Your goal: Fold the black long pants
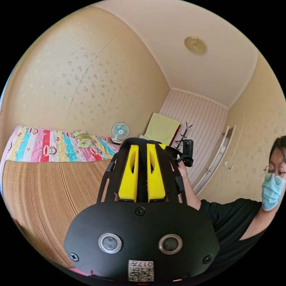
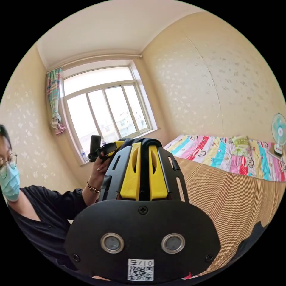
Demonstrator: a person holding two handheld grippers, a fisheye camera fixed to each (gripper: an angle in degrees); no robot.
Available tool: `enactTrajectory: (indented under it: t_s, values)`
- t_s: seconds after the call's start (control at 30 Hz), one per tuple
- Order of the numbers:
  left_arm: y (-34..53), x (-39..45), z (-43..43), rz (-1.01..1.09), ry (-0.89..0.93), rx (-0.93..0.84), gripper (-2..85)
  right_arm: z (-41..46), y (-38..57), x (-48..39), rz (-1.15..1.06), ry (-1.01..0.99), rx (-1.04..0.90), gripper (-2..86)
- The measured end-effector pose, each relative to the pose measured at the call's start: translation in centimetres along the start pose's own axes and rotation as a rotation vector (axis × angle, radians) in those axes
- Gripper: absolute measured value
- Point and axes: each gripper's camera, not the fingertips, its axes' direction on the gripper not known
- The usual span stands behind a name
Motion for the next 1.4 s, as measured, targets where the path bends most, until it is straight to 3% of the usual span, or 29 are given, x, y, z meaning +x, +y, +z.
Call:
enactTrajectory:
  t_s: [0.1,0.27,0.47,0.6,0.67,0.73,0.87,1.0,1.1,1.23,1.4]
  values:
    - [-0.7,-5.7,3.4,-0.082,0.014,-0.013,5.1,4.4,0.3,6.1,0.131,-0.009,-0.002,0.7]
    - [3.8,-7.2,6.4,0.030,-0.037,-0.102,5.1,7.8,5.9,7.2,0.011,0.079,-0.027,0.9]
    - [26.1,-7.3,9.7,-0.058,0.024,-0.357,5.5,9.9,28.7,7.3,0.058,-0.005,-0.237,1.7]
    - [42.3,-7.3,10.7,-0.293,-0.113,-0.583,7.3,11.1,46.4,7.5,0.304,-0.001,-0.500,2.9]
    - [46.1,-7.9,9.3,-0.414,-0.140,-0.572,8.1,10.3,50.4,8.3,0.412,0.001,-0.519,5.1]
    - [47.7,-9.0,7.0,-0.551,-0.110,-0.493,10.1,8.5,50.9,10.9,0.535,-0.004,-0.406,10.5]
    - [45.8,-9.7,5.6,-0.553,-0.130,-0.393,11.2,9.5,47.1,15.7,0.560,0.011,-0.268,15.4]
    - [42.2,-9.3,6.1,-0.476,-0.216,-0.376,11.1,19.5,43.8,21.7,0.505,0.049,-0.449,18.9]
    - [40.9,-8.5,5.7,-0.439,-0.284,-0.403,9.7,28.0,44.1,24.5,0.550,-0.057,-0.604,19.7]
    - [41.3,-7.0,2.1,-0.413,-0.514,-0.443,4.9,35.5,41.4,22.0,0.394,0.010,-0.661,19.0]
    - [43.4,-6.4,-2.7,-0.388,-0.755,-0.502,-0.2,47.3,39.6,18.5,0.385,-0.037,-0.706,18.8]
